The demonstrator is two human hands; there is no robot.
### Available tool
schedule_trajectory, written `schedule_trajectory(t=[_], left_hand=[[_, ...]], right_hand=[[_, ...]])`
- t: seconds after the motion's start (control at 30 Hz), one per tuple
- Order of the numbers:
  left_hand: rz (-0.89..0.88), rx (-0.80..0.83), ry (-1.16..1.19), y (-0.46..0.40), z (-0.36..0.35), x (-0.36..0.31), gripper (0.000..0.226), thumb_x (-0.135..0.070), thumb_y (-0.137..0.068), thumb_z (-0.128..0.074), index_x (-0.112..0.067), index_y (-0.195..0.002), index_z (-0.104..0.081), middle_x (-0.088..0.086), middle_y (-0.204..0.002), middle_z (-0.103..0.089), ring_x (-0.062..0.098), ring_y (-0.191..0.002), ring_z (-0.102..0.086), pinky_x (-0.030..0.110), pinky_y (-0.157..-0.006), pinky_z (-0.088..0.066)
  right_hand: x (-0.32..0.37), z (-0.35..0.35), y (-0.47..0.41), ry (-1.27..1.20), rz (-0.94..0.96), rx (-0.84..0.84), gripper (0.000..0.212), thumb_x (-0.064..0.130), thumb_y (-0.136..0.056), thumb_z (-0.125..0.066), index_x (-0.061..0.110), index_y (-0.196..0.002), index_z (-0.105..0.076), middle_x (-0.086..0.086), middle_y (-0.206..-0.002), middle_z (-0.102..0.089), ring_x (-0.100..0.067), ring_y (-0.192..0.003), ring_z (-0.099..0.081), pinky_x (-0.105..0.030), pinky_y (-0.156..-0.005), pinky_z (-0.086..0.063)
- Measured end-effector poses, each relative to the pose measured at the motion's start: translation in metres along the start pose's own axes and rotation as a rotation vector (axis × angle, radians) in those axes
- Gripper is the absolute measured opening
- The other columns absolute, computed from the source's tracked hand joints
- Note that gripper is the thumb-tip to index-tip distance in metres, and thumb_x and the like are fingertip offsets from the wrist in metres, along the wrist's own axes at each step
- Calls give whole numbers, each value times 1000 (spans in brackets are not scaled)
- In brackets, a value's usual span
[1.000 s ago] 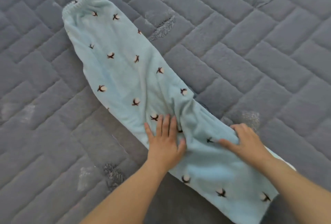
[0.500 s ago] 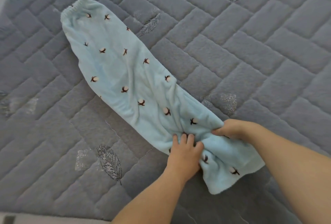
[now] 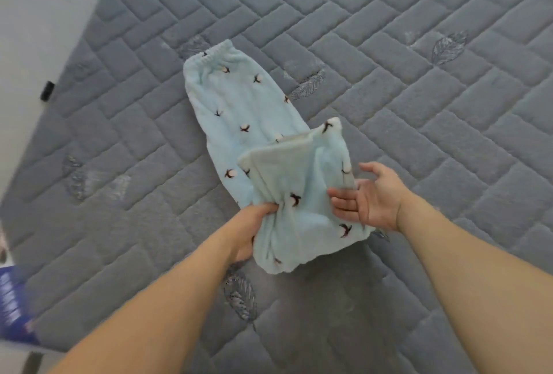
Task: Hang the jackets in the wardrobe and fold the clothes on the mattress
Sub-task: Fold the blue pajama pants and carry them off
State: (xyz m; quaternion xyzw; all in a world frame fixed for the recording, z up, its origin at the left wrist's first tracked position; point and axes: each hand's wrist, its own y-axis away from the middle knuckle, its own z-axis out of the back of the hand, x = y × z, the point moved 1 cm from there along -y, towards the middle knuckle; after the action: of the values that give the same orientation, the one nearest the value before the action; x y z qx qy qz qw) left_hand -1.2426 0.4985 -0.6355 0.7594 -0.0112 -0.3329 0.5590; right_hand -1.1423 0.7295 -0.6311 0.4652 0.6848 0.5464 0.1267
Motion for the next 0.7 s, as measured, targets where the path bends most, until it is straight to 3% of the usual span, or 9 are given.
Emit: schedule_trajectory(t=[0.07, 0.17, 0.23, 0.33, 0.43, 0.47, 0.53, 0.6, 0.7], left_hand=[[-148, -43, 41, -8, 20, -26, 29, -17, -101, -49, -20, -127, -61, 8, -114, -73, 28, -102, -70, 43, -85, -57], [-366, -93, 43, -24, 61, -89, 42, -9, -98, -46, -22, -136, -55, 5, -121, -70, 26, -110, -67, 48, -97, -52], [-477, -134, 56, -39, 89, -141, 44, -5, -96, -46, -22, -135, -55, 6, -122, -69, 28, -110, -67, 50, -95, -54], [-586, -206, 129, -73, 125, -215, 42, 1, -94, -45, -23, -127, -56, 6, -119, -69, 28, -104, -68, 46, -86, -58], [-487, -351, 122, -137, 159, -259, 47, -23, -94, -56, -18, -138, -39, 9, -122, -62, 29, -102, -65, 49, -88, -56], [-426, -377, 73, -160, 168, -266, 59, -36, -93, -60, -18, -142, -32, 8, -127, -59, 28, -107, -62, 49, -93, -53], [-369, -395, -84, -209, 182, -273, 75, -48, -93, -58, -19, -151, -20, 6, -144, -47, 29, -124, -52, 48, -105, -44], [-393, -453, -221, -253, 193, -272, 77, -48, -97, -53, -20, -156, -12, 5, -154, -33, 29, -137, -39, 41, -113, -35], [-319, -596, -623, -304, 205, -265, 69, -53, -99, -39, -19, -155, -16, 9, -154, -29, 35, -136, -39, 41, -106, -35]], right_hand=[[17, -39, -18, 25, 73, 57, 47, 27, -87, -39, 2, -125, -51, -20, -105, -70, -30, -80, -66, -46, -89, -51], [56, -117, -56, 207, 213, 34, 27, 15, -95, -42, 7, -119, -51, -9, -85, -75, -21, -70, -68, -37, -77, -55], [90, -173, -82, 274, 351, 11, 16, 15, -98, -46, 16, -114, -48, -4, -71, -73, -17, -59, -66, -33, -68, -54], [138, -235, -127, 443, 567, -73, 20, 12, -94, -51, 18, -113, -48, -4, -72, -69, -20, -60, -60, -31, -59, -49], [161, -254, -186, 1045, 741, -379, 48, 31, -89, -53, 28, -136, -42, -6, -107, -61, -30, -99, -57, -41, -83, -47], [160, -249, -208, 1363, 723, -520, 60, 44, -91, -49, 34, -146, -28, -8, -126, -53, -33, -117, -49, -47, -97, -39], [142, -233, -255, 1741, 611, -591, 72, 66, -92, -34, 43, -152, -2, -8, -157, -20, -32, -144, -18, -62, -112, -14], [115, -215, -300, 1814, 621, -631, 72, 73, -90, -18, 45, -151, 9, -8, -163, 3, -33, -149, 1, -67, -113, -4], [94, -196, -339, 1776, 809, -753, 71, 68, -91, -19, 40, -154, -7, -15, -161, -10, -39, -147, -8, -63, -116, -6]])
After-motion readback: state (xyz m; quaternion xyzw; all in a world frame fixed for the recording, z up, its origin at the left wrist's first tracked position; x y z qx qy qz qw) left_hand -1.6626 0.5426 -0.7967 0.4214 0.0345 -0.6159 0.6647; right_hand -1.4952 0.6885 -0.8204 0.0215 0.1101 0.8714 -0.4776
